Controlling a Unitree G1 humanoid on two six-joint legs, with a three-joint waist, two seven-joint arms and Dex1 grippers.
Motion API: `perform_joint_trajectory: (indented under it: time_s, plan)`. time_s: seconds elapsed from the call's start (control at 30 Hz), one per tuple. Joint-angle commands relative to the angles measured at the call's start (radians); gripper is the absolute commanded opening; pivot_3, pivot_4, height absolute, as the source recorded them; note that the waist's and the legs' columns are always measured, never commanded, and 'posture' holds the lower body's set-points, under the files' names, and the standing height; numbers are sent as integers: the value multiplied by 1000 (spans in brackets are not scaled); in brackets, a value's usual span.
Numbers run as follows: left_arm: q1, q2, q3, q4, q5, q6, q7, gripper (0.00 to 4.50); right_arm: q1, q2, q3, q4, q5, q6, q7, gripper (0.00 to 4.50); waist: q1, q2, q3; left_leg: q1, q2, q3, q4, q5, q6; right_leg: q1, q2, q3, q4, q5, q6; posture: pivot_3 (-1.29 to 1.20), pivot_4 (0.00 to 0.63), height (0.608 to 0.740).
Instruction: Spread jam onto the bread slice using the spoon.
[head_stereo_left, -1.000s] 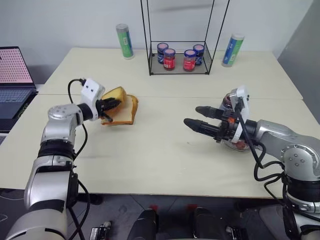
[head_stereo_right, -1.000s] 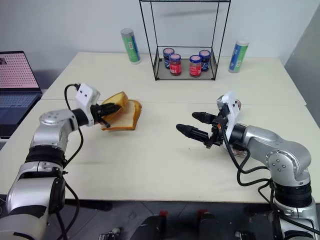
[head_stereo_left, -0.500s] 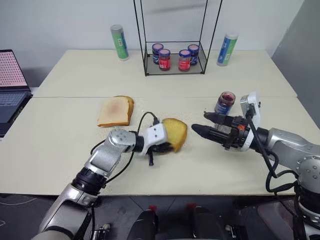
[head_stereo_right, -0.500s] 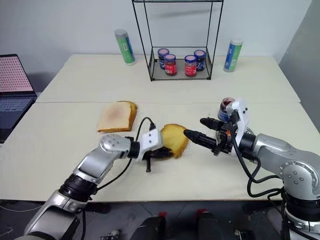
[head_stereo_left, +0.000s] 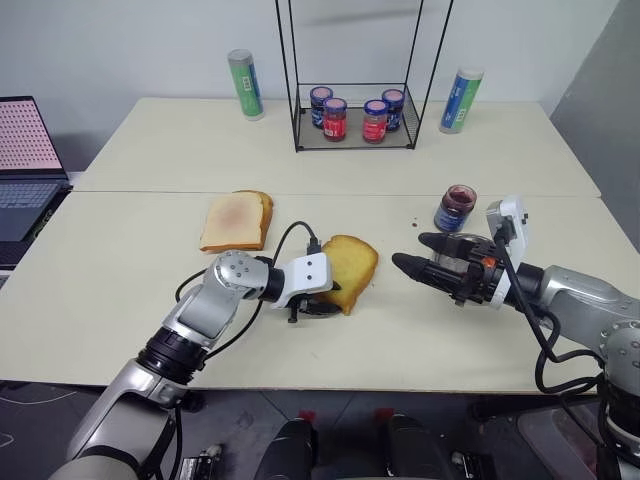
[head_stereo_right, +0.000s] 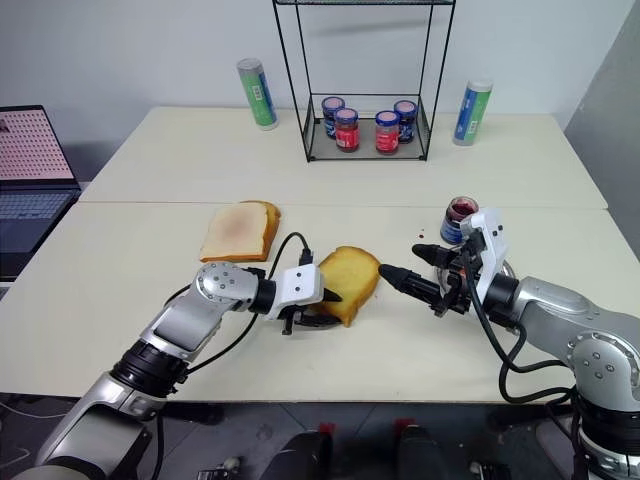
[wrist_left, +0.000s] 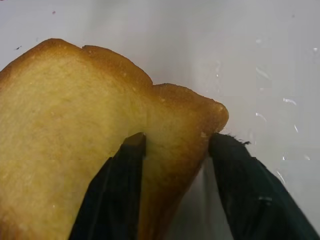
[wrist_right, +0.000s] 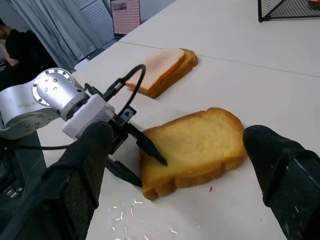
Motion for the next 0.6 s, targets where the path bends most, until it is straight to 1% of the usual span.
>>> perform_joint_trajectory:
  time_s: [0.03, 0.17, 0.23, 0.3, 0.4, 0.47, 0.53, 0.6]
  plan:
    - [-15, 39, 73, -52, -53, 68, -29, 2838, 47, -25, -96, -22, 24, -24, -21, 4500, 0, 0, 0, 0, 0, 0, 0, 0, 0, 0, 0, 0, 0, 0, 0, 0, 150, 740]
    - [-9, 92, 107, -88, -77, 100, -58, 3661, 134, -43, -177, -28, 23, -27, -39, 4500, 2, 0, 0, 0, 0, 0, 0, 0, 0, 0, 0, 0, 0, 0, 0, 0, 150, 740]
    - [-7, 113, 138, -128, -121, 153, -79, 4163, 176, -56, -241, -25, 38, -26, -53, 4500, 3, 0, 0, 0, 0, 0, 0, 0, 0, 0, 0, 0, 0, 0, 0, 0, 150, 740]
    - [-14, 108, 193, -197, -223, 256, -92, 4488, 241, -72, -331, -20, 54, -16, -68, 4500, 5, 0, 0, 0, 0, 0, 0, 0, 0, 0, 0, 0, 0, 0, 0, 0, 150, 740]
    - [-34, 47, 257, -286, -355, 372, -49, 4488, 363, -73, -467, -7, 82, -6, -97, 4500, 11, 0, 0, -1, 1, 0, 0, 0, 0, 1, -1, -1, -1, 0, 0, 0, 150, 740]
    - [-37, 4, 263, -307, -366, 383, 0, 4488, 408, -61, -511, 2, 101, -11, -120, 4500, 14, 0, 0, -1, 2, 0, 1, 0, 0, 4, -2, -3, -1, 0, 0, 0, 150, 740]
    - [-25, -53, 235, -308, -329, 350, 66, 4488, 453, -37, -544, 8, 130, -19, -147, 4500, 13, 0, 0, 1, 2, 0, 1, 0, 0, 6, -2, -3, -2, 0, 0, 0, 150, 740]
    - [-11, -83, 200, -317, -308, 318, 84, 4488, 475, -13, -568, 19, 161, -25, -182, 4500, 8, 0, 0, 3, 1, 0, 1, 0, 0, 8, -2, -3, -2, 0, 1, 0, 150, 740]
